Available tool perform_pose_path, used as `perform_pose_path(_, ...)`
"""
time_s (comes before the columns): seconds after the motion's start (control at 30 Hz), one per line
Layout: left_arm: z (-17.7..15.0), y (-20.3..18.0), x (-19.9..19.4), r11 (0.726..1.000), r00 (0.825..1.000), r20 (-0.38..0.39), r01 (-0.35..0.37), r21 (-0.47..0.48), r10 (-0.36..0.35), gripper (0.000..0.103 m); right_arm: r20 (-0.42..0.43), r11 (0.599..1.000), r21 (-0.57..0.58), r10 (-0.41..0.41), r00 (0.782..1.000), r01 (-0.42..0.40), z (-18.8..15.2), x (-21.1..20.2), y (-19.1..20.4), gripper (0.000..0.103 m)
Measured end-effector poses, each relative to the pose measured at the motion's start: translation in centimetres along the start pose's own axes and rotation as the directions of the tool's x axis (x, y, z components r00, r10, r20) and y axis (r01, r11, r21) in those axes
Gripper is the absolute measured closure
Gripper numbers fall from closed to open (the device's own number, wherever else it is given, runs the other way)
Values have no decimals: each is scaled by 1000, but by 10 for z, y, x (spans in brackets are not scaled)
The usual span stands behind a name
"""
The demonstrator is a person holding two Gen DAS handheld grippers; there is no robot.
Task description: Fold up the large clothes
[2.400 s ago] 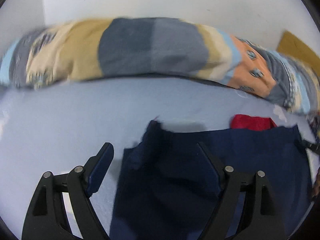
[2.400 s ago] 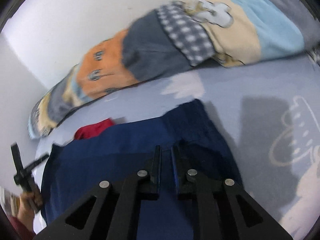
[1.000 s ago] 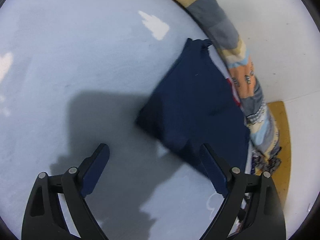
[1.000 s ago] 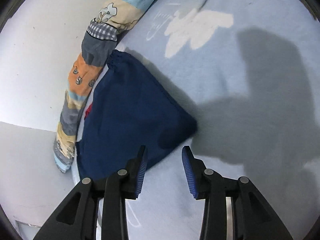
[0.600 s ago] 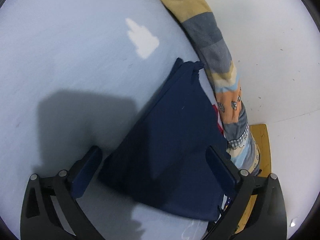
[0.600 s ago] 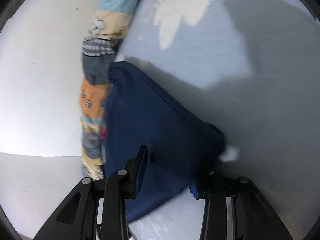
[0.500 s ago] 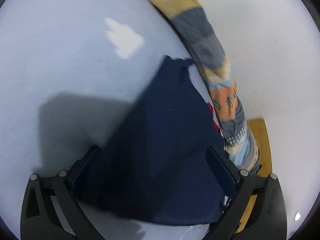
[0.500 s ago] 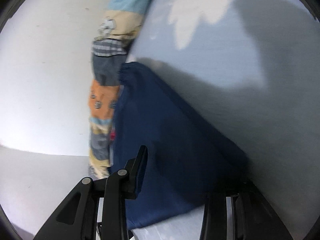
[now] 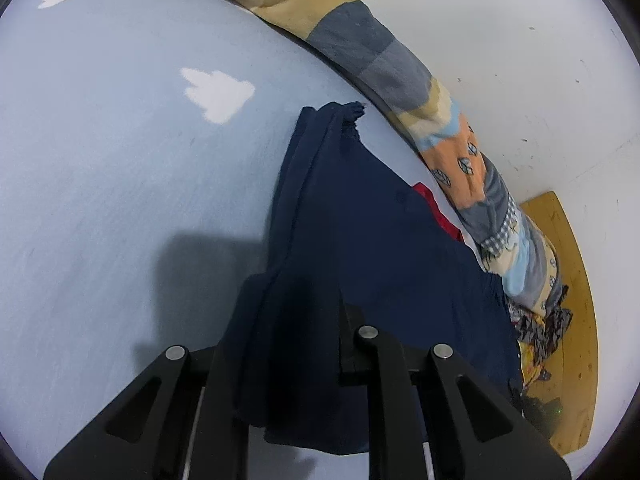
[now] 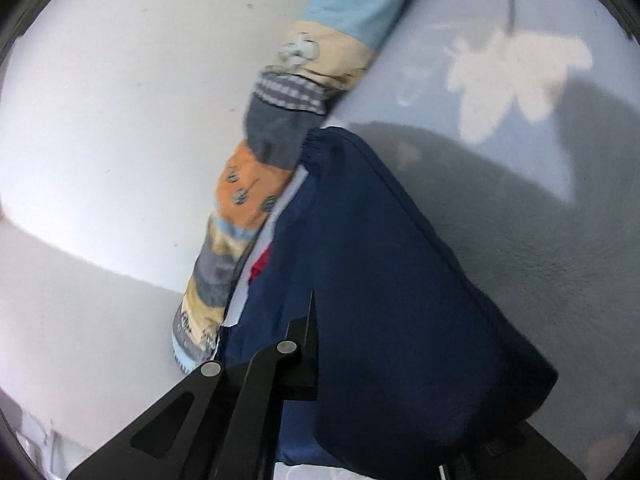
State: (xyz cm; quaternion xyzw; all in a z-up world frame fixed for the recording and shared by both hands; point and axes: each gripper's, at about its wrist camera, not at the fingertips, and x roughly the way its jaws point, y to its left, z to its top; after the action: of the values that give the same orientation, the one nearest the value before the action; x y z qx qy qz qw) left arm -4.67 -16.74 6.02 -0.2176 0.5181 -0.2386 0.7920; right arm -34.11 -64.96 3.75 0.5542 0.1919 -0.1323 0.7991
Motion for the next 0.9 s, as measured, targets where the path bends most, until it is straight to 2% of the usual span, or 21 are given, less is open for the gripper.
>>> perform_pose_path(0.23, -50, 9, -46, 1000, 999, -35, -21, 5, 22, 90, -54, 999, -22, -27, 998, 25, -28, -57, -18, 97)
perform_pose_path(0.37, -92, 21, -74, 999, 997, -58, -41, 7, 41, 89, -101, 998, 32, -49, 994, 52, -53, -97, -35, 97)
perform_pose_path(0.4, -100, 25, -76, 998, 996, -70, -59, 6, 60, 82, -117, 995, 57, -78, 990, 85, -60, -105, -43, 96)
perform_pose_path(0.43, -106, 31, -78, 996, 993, -79, -93, -3, 93, 71, -140, 989, 85, -108, 984, 121, -66, -111, -53, 88)
perform_pose_path(0.47, -110, 41, -80, 992, 989, -83, -123, -34, 120, 65, -177, 973, 142, -155, 972, 181, -72, -116, -70, 82)
perform_pose_path(0.5, -111, 52, -84, 990, 990, -87, -118, -82, 111, 58, -205, 954, 196, -186, 961, 227, -75, -121, -83, 66)
perform_pose_path(0.53, -112, 62, -91, 986, 992, -84, -105, -128, 94, 55, -211, 937, 265, -174, 962, 228, -79, -129, -95, 67)
perform_pose_path(0.57, -111, 70, -101, 980, 993, -71, -101, -169, 91, 53, -190, 920, 340, -136, 972, 196, -81, -143, -106, 67)
perform_pose_path(0.6, -110, 73, -112, 978, 994, -39, -110, -180, 104, 52, -176, 915, 345, -159, 971, 212, -80, -153, -106, 66)
perform_pose_path(0.7, -106, 60, -145, 979, 982, 79, -163, -122, 173, 52, -74, 917, 189, -344, 936, 352, -72, -189, -80, 63)
perform_pose_path(0.73, -105, 49, -153, 979, 973, 124, -187, -80, 196, 52, -25, 912, 153, -382, 924, 382, -71, -197, -71, 63)
perform_pose_path(0.77, -104, 33, -159, 976, 962, 164, -219, -17, 219, 51, 62, 906, 69, -422, 904, 418, -70, -207, -51, 63)
perform_pose_path(0.8, -106, 17, -160, 968, 955, 187, -243, 59, 229, 46, 97, 902, 2, -429, 898, 431, -69, -208, -37, 63)
perform_pose_path(0.83, -105, 0, -154, 956, 953, 193, -261, 135, 233, 40, 104, 900, -78, -419, 902, 428, -67, -203, -19, 63)
perform_pose_path(0.9, -106, -40, -135, 902, 944, 197, -316, 295, 266, 39, 73, 912, -183, -361, 930, 368, -64, -186, 11, 63)
